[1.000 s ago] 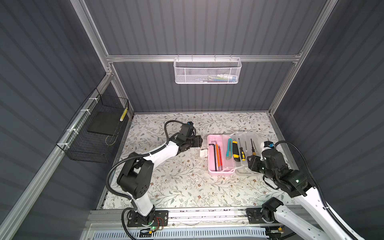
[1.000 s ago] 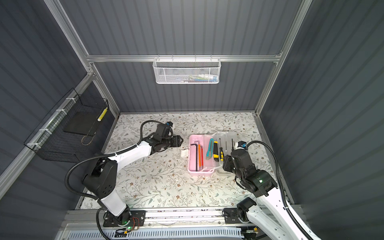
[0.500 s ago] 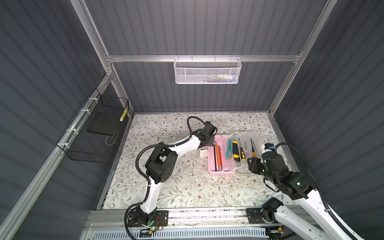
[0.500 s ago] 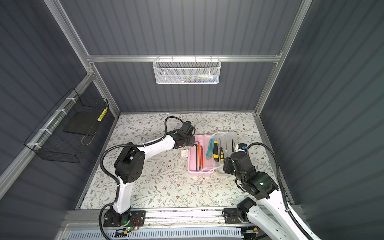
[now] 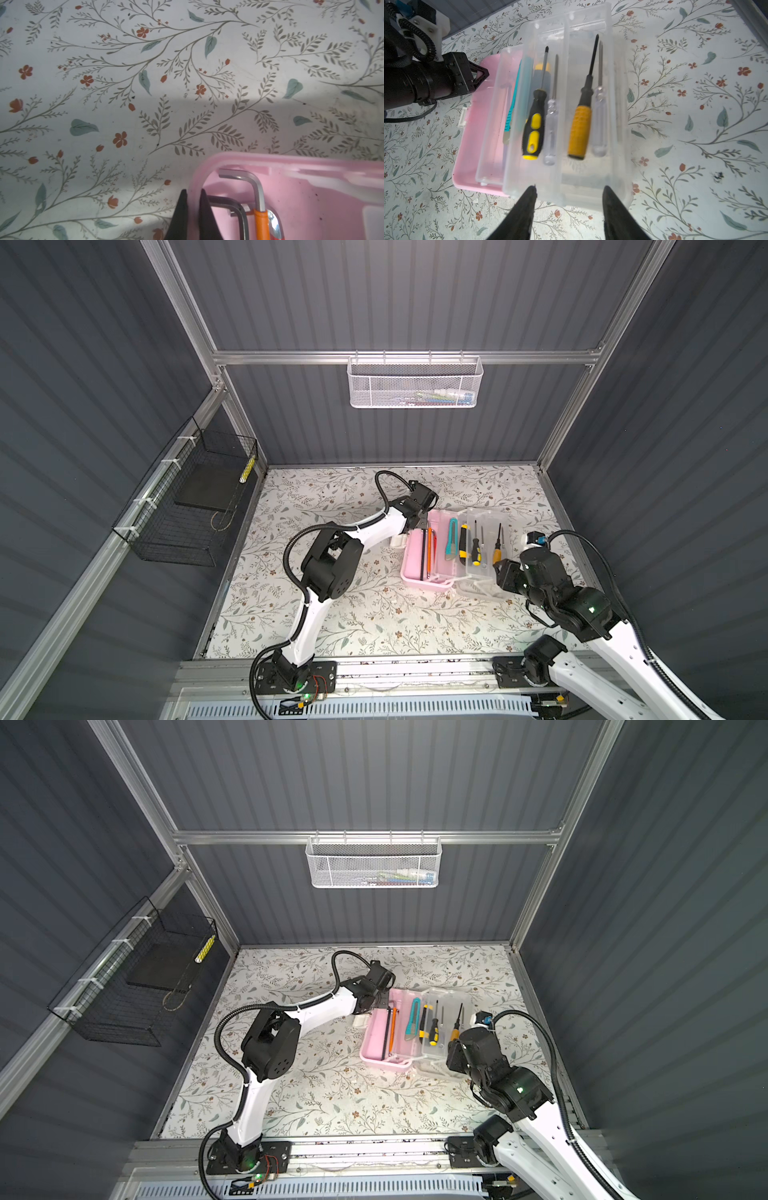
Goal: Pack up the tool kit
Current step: 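Grip the pink box rim with the left gripper while the right gripper withdraws, then grasp the clear lid edge with the right gripper and raise it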
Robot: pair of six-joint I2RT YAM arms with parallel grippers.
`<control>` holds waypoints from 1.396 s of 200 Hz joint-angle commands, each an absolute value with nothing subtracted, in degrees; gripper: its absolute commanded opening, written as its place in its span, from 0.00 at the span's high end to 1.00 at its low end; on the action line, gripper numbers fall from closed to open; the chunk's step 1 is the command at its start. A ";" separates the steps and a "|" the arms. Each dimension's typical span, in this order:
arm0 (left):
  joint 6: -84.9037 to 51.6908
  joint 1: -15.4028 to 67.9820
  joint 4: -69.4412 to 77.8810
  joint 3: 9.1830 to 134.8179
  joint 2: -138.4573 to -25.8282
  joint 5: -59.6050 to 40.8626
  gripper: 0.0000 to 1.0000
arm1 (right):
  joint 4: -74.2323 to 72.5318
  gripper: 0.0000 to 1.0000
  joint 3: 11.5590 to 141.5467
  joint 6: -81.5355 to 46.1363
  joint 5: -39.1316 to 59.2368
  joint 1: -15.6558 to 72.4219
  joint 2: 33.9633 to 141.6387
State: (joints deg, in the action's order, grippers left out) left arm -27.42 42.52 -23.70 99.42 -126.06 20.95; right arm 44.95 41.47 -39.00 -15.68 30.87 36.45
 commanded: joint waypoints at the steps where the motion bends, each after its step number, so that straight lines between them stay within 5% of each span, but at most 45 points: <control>1: -28.68 41.66 -26.23 98.66 -125.90 26.25 1.00 | 44.92 0.47 41.13 -39.20 -17.72 31.12 35.57; 74: -36.37 34.54 -17.65 79.68 -113.88 25.14 1.00 | 41.78 0.47 37.62 -43.31 -18.54 29.57 33.44; 126: -36.46 34.45 -15.89 78.05 -114.17 23.17 1.00 | 34.09 0.52 29.32 -47.30 -10.74 23.72 30.87; 279: -36.00 34.10 -11.83 75.25 -113.64 20.09 1.00 | 7.81 0.63 22.75 -45.61 0.99 16.09 55.94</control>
